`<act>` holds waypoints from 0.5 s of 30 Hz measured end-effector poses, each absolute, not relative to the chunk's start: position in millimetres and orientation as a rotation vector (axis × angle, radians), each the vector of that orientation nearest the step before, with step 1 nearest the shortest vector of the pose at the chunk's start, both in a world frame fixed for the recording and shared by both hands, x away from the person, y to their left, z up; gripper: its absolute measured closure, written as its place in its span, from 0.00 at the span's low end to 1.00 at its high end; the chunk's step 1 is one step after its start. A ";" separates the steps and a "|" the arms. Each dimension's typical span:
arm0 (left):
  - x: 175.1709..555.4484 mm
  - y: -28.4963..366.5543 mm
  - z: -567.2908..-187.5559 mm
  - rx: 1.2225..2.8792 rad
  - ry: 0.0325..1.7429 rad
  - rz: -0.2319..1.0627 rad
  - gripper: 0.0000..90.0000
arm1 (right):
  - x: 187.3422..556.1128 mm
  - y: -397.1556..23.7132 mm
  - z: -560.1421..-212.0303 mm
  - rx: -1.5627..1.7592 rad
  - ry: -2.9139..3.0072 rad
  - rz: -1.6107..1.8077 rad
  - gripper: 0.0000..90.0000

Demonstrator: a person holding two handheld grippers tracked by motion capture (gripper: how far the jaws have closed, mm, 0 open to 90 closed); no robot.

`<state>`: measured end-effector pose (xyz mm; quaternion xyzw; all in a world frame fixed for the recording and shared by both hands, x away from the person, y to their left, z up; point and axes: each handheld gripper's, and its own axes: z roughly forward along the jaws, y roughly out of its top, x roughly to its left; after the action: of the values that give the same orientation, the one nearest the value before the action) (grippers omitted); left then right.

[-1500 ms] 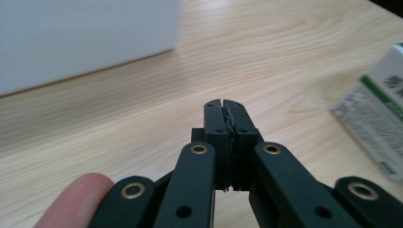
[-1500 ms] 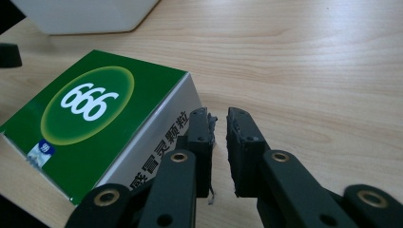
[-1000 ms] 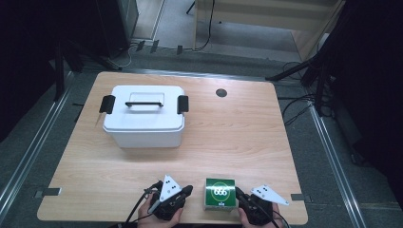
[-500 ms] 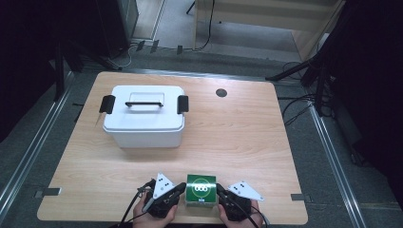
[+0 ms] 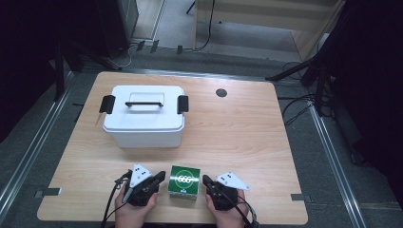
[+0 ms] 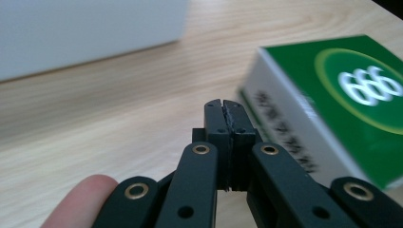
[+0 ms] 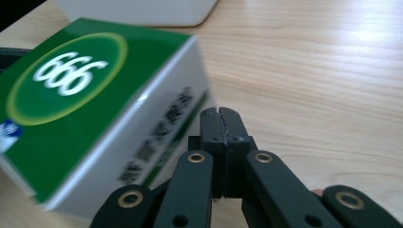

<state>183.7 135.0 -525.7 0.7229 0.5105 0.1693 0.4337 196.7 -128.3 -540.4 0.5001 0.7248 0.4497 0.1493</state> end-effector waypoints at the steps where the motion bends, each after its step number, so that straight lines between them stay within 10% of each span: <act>1: 185.2 140.3 -524.9 1.792 1.284 0.435 1.00 | 196.7 -128.3 -540.4 1.437 2.083 1.293 1.00; 15: 217.0 235.1 -507.4 1.598 1.497 0.569 1.00 | 263.6 -131.8 -508.1 1.221 2.073 1.409 1.00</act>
<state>217.0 235.1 -507.4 0.6393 0.5988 0.2275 0.4254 263.6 -131.8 -508.1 0.4311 0.7319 0.4974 0.1760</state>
